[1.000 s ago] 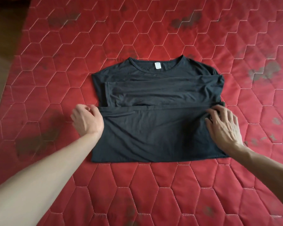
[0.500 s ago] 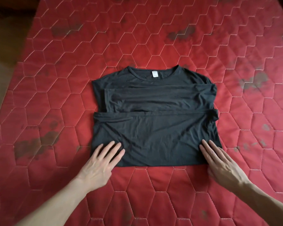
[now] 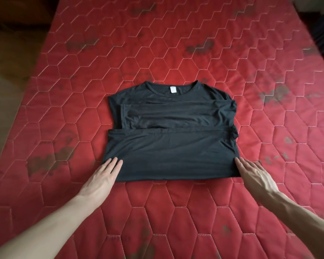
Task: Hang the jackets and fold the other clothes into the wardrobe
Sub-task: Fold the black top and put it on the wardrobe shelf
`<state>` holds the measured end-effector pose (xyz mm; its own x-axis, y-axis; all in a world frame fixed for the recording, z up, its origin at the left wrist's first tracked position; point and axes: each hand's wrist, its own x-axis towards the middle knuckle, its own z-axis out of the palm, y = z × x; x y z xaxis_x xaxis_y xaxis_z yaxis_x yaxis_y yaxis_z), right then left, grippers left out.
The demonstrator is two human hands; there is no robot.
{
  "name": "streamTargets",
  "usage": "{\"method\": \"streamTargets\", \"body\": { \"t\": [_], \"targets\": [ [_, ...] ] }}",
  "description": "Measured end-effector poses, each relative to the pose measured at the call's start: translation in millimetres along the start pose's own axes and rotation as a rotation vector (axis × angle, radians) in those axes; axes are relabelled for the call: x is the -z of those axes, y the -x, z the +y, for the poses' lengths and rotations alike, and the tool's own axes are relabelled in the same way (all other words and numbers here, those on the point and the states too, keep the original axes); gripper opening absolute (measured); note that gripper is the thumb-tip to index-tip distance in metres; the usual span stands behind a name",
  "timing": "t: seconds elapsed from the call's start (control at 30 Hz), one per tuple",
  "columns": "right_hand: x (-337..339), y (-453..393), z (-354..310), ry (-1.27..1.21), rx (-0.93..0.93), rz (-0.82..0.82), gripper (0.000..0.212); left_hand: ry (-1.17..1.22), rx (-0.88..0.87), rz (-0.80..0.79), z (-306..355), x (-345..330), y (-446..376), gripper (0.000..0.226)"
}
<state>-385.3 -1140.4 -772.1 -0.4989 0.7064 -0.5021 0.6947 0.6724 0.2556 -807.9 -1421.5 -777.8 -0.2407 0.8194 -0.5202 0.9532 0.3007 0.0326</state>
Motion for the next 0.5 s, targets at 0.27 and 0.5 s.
{"method": "streamTargets", "body": {
  "t": [0.27,0.5],
  "targets": [
    [13,86,17,0.037,0.317,-0.083,0.058,0.015,0.053,-0.138,-6,28,71,0.078],
    [39,106,38,-0.339,0.263,-0.329,0.018,0.038,-0.043,-0.311,-21,68,90,0.052]
  ]
}}
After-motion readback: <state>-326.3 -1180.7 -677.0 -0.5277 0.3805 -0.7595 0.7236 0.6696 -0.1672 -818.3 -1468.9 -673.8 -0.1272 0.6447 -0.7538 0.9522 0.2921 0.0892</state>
